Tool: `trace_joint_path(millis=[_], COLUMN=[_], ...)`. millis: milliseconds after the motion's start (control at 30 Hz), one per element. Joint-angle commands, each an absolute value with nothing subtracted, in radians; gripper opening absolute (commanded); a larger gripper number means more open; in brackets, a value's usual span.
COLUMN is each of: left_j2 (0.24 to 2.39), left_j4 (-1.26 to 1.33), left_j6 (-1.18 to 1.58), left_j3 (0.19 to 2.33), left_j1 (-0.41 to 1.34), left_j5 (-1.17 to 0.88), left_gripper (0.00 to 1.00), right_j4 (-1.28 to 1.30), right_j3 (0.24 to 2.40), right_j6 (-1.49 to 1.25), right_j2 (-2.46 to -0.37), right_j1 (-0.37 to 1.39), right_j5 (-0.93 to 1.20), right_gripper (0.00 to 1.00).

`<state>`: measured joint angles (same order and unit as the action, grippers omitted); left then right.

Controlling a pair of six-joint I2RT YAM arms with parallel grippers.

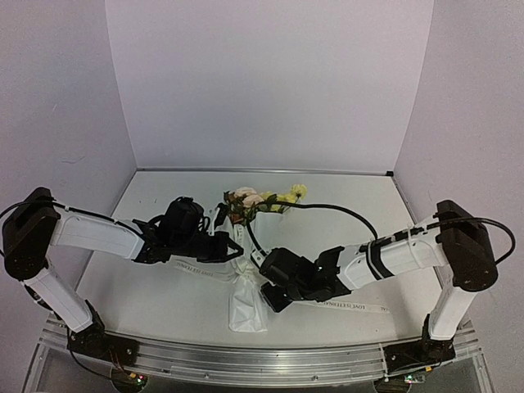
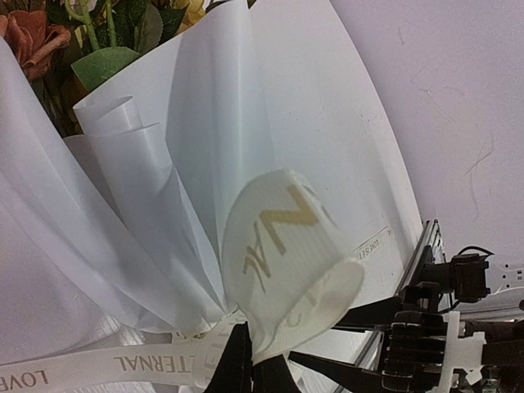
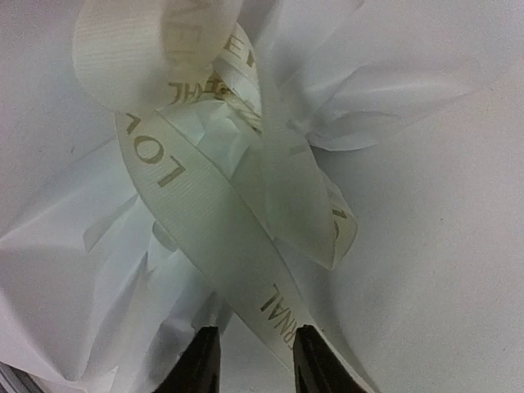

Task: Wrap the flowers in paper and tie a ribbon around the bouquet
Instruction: Cross the half-tied ribbon over the folded bouquet.

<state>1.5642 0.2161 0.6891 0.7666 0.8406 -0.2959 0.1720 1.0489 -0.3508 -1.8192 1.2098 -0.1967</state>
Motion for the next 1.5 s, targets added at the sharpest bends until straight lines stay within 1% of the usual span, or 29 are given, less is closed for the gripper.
trace_joint_path(millis=[0, 100, 167, 433, 533, 800, 967, 1067, 1333, 1467], left_j2=[1.531, 1.523, 1.512, 1.460, 1.450, 1.428, 1.398, 1.388, 1.408, 1.430], left_j4=[0.238, 0.247, 0.260, 0.330, 0.369, 0.481, 0.514, 0.515, 0.470, 0.445], left_j6=[0.693, 0.697, 0.700, 0.707, 0.703, 0.651, 0.575, 0.513, 0.389, 0.372], left_j3=[0.806, 0.797, 0.782, 0.729, 0.712, 0.643, 0.589, 0.584, 0.626, 0.652], left_j1=[0.835, 0.833, 0.833, 0.831, 0.831, 0.832, 0.843, 0.852, 0.874, 0.879], left_j5=[-0.312, -0.307, -0.300, -0.281, -0.294, -0.363, -0.398, -0.419, -0.464, -0.454], left_gripper=[0.00, 0.00, 0.00, 0.00, 0.00, 0.00, 0.00, 0.00, 0.00, 0.00], right_j4=[0.139, 0.131, 0.130, 0.130, 0.133, 0.088, -0.037, -0.064, -0.139, -0.189], right_j3=[1.070, 1.055, 1.045, 0.998, 0.991, 1.023, 1.003, 1.025, 1.043, 1.023], right_j6=[-0.380, -0.401, -0.413, -0.487, -0.536, -0.718, -0.866, -0.912, -1.032, -1.067], right_j2=[-1.839, -1.821, -1.804, -1.713, -1.696, -1.763, -1.783, -1.804, -1.878, -1.850], right_j1=[1.210, 1.210, 1.210, 1.209, 1.201, 1.143, 1.095, 1.074, 1.022, 1.009], right_j5=[-0.248, -0.258, -0.263, -0.217, -0.139, 0.169, 0.252, 0.285, 0.364, 0.389], right_gripper=[0.18, 0.03, 0.00, 0.00, 0.00, 0.00, 0.00, 0.00, 0.00, 0.00])
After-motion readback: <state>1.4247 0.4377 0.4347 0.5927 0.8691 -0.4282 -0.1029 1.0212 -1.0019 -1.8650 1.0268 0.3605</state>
